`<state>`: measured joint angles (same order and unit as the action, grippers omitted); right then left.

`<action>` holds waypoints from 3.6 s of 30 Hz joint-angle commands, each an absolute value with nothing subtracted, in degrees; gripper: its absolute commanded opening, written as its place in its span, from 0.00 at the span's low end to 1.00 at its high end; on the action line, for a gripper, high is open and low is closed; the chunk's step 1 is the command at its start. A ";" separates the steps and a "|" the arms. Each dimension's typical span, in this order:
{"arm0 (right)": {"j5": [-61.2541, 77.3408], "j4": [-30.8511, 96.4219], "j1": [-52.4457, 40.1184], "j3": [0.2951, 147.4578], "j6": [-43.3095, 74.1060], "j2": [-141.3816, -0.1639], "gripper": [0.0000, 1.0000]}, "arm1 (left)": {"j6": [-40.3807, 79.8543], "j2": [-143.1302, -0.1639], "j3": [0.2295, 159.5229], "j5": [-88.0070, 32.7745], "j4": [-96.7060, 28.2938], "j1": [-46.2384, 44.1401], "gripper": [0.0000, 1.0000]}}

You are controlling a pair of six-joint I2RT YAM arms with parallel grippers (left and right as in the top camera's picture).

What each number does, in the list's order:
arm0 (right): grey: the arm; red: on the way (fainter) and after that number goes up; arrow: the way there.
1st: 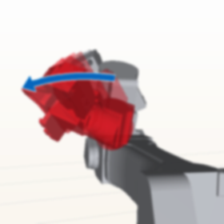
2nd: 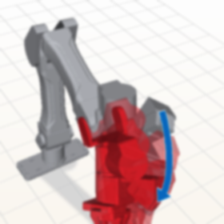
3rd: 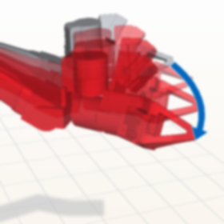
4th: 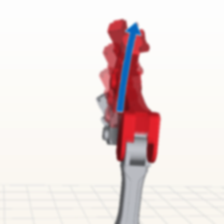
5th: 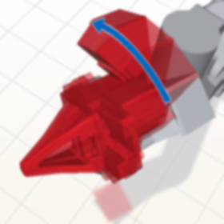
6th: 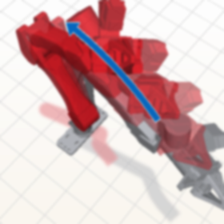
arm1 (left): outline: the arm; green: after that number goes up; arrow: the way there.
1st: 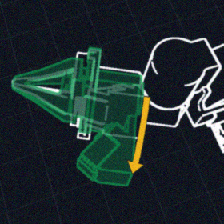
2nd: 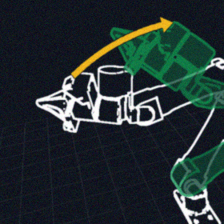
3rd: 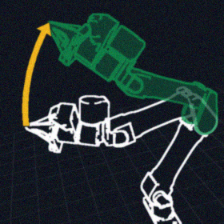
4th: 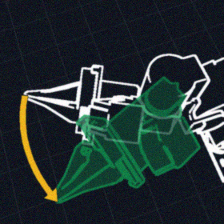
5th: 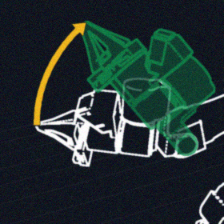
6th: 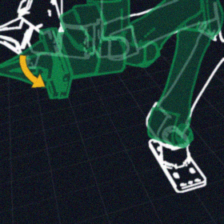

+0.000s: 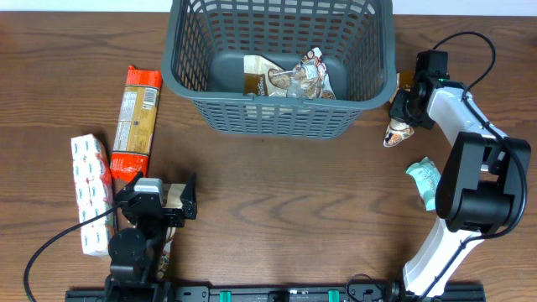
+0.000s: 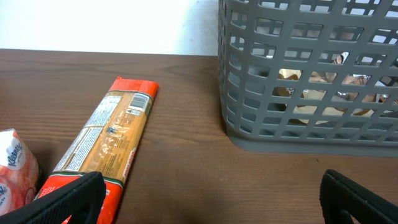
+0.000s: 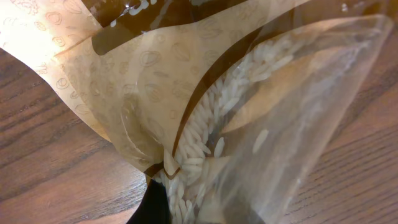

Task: Pack container
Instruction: 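Grasp the second brown snack pouch with the right gripper, then lift the pouch over the basket and release it inside, then move the right gripper down and grasp the mint-green packet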

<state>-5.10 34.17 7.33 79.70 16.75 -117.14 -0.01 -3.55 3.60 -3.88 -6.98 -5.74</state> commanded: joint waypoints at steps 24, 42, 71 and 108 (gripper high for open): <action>20.16 43.46 -2.52 106.83 -42.54 -91.90 0.01 | -0.12 -3.62 2.11 -3.46 -7.60 -5.87 0.98; 22.96 48.34 -14.70 106.80 -59.40 -112.86 0.01 | -0.12 -3.62 2.11 -3.46 -7.60 -5.87 0.98; -0.19 75.18 3.99 129.08 -2.79 -96.01 0.66 | -0.14 -3.62 2.11 -3.44 -7.60 -5.87 0.99; -4.36 56.42 21.89 55.05 -22.37 -83.37 0.64 | -0.14 -3.62 2.09 -3.44 -7.57 -5.87 0.98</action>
